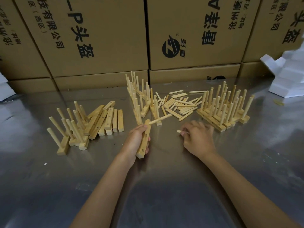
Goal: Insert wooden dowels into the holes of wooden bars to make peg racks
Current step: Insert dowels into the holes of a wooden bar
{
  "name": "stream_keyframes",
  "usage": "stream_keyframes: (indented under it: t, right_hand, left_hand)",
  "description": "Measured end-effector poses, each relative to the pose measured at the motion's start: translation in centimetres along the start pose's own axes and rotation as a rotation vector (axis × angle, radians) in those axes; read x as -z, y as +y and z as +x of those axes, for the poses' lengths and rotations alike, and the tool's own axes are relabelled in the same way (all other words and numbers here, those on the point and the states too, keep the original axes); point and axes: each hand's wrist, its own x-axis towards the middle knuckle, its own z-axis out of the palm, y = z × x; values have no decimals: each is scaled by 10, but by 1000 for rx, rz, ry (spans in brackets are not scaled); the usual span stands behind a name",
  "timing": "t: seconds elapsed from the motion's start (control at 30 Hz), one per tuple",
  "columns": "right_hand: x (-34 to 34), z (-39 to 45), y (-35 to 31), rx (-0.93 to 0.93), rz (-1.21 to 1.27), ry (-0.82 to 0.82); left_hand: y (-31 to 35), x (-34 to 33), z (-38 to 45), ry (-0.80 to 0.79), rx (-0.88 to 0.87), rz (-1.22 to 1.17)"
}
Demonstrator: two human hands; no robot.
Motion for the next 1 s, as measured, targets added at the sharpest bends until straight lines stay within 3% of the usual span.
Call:
stream_keyframes:
  t: [0.13, 0.23, 0.37, 0.7, 0.87, 1.0]
  right_hand:
    - [7, -21, -44, 149, 325, -87]
    - [5, -30, -73, 168, 465, -20]
    - [7, -32, -69, 202, 401, 44]
    - [19, -25, -56, 325, 409, -76]
    - [26, -23, -51, 483, 253, -103]
    - [23, -23, -52, 296, 517, -143]
  left_hand:
    - [5, 0, -5, -2, 37, -8]
    - [5, -3, -7, -7, 49, 16]
    - [4, -10, -12, -58, 40, 70]
    - [5, -20, -20, -79, -38, 56]
    - [7, -22, -23, -38, -78, 104]
    - [10, -27, -30, -14, -144, 155]
